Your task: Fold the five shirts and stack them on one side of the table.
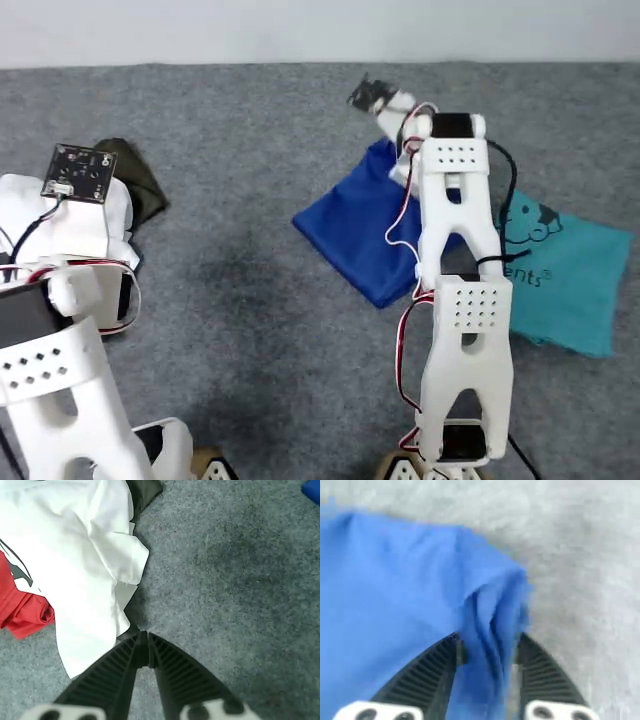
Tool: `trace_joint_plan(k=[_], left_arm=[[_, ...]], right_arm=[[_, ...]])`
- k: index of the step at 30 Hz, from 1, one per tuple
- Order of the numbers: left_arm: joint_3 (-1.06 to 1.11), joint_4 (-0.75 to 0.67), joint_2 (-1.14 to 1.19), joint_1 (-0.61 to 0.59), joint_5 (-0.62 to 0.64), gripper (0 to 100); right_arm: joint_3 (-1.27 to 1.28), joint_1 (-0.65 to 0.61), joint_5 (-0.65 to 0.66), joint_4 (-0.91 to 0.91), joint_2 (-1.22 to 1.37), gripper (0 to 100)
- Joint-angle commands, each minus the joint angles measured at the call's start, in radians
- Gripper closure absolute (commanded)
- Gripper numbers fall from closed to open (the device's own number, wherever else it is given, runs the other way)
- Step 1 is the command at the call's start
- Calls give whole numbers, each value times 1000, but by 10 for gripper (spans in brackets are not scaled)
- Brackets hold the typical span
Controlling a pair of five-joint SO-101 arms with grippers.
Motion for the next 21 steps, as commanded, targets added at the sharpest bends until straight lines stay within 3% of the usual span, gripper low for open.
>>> trace_joint_plan(k=[1, 9, 17, 21], left_arm=[[-12, -11, -23, 5, -14, 995], [-12, -11, -23, 5, -14, 995], [-12, -9, -23, 5, -14, 995], [-12, -9, -23, 5, -14, 995]], right_arm=[[-192, -4, -192, 94, -25, 764], [-353, -27, -528, 334, -27, 763], [-356, -33, -1169, 374, -27, 762], [-350, -35, -1201, 377, -48, 760]])
